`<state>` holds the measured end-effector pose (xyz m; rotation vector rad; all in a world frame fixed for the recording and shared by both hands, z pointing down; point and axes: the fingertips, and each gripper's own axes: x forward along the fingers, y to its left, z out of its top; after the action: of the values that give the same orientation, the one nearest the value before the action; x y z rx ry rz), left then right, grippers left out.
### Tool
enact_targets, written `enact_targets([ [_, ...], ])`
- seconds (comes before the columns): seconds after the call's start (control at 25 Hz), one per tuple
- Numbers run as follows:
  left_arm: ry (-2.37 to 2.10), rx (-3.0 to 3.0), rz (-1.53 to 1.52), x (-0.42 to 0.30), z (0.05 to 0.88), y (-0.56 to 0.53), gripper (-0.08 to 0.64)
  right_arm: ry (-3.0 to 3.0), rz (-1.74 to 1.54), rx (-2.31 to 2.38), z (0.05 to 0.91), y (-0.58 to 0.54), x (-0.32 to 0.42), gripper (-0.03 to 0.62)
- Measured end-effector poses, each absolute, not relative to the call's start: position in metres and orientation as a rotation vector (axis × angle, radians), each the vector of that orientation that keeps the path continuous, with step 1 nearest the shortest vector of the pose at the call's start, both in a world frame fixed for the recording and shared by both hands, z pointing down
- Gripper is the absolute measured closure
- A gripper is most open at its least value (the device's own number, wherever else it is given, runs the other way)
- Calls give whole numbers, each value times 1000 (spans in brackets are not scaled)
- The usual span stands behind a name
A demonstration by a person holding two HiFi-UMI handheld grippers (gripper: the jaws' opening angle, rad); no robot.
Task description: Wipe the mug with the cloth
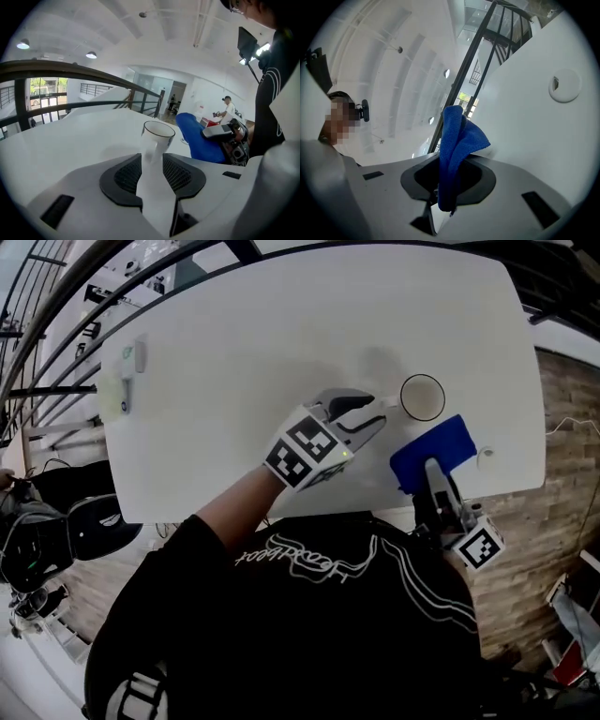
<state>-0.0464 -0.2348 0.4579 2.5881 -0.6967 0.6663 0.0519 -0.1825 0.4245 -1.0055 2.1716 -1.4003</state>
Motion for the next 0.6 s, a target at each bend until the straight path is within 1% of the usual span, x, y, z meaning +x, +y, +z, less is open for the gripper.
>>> enact_targets([
  [0.24, -602, 2697, 738, -32, 471, -247, 423, 2111, -1376, -1068, 431, -182, 58, 528],
  [0.48, -571, 2682, 728, -25, 471, -249, 427, 2049, -1382, -1096, 432, -179, 59, 528],
  [0.6, -574, 2673, 736, -25, 470, -252, 468, 2036, -1369, -1094, 430, -181, 59, 528],
])
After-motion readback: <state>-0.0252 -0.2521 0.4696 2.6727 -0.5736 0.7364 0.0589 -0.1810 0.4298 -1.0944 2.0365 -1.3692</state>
